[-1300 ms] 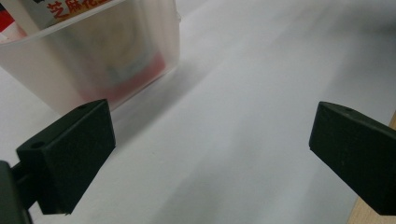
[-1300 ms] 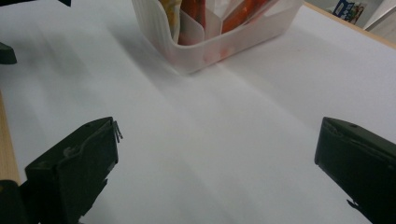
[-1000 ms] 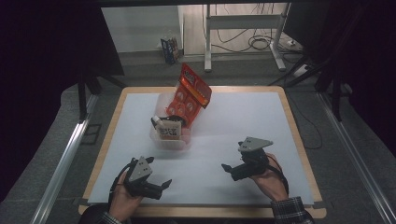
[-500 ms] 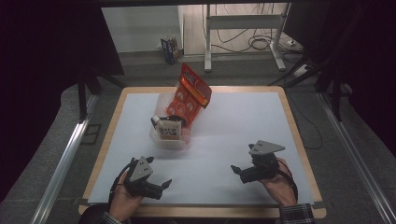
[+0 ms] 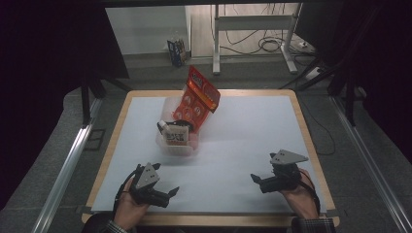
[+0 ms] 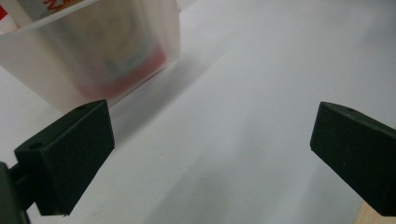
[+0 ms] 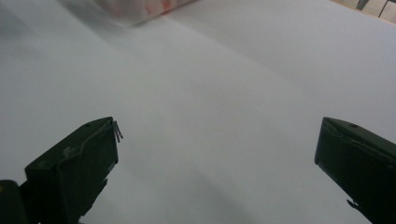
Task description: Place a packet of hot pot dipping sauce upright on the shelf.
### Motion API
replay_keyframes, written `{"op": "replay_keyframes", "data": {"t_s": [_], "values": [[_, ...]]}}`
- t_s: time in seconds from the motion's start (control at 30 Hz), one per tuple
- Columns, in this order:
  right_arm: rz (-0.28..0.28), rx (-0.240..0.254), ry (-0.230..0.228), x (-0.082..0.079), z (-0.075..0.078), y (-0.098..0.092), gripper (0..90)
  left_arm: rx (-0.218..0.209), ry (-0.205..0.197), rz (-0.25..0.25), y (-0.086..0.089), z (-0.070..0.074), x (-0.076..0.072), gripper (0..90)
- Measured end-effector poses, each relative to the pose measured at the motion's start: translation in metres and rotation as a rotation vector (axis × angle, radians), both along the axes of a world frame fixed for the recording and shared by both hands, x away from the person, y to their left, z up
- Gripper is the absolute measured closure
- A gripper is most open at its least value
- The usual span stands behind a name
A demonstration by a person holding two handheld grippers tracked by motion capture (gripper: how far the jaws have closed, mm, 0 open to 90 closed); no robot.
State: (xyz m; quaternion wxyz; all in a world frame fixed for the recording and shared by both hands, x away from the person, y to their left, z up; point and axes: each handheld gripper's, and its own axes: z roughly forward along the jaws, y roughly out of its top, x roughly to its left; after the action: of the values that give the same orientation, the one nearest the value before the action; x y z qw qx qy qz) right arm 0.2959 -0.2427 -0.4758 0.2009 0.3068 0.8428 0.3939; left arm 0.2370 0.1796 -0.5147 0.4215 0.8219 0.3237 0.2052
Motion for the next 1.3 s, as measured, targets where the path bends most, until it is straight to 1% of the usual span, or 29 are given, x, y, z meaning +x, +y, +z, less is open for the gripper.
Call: {"op": "replay_keyframes", "data": {"t_s": [0.27,0.47,0.73,0.93,1.13,1.3], "values": [[-0.041,0.0,0.004,-0.004,-0.005,-0.014,0.0,0.006,0.0,-0.001,-0.001,-0.001,0.0,0.0],[-0.07,0.011,0.011,-0.007,-0.008,-0.022,0.0,0.01,0.0,0.001,-0.001,-0.001,0.001,0.0],[-0.115,-0.012,0.014,-0.01,-0.015,-0.034,0.0,0.016,0.0,0.005,-0.001,-0.002,0.001,0.0],[-0.143,-0.022,0.028,-0.012,-0.019,-0.043,0.0,0.023,0.002,0.006,-0.002,-0.002,0.001,0.0],[-0.156,-0.026,0.04,-0.013,-0.022,-0.049,0.0,0.029,0.002,0.009,-0.002,-0.003,0.001,0.0],[-0.165,-0.043,0.064,-0.013,-0.025,-0.053,0.0,0.035,0.002,0.01,-0.003,-0.003,0.001,0.0]]}}
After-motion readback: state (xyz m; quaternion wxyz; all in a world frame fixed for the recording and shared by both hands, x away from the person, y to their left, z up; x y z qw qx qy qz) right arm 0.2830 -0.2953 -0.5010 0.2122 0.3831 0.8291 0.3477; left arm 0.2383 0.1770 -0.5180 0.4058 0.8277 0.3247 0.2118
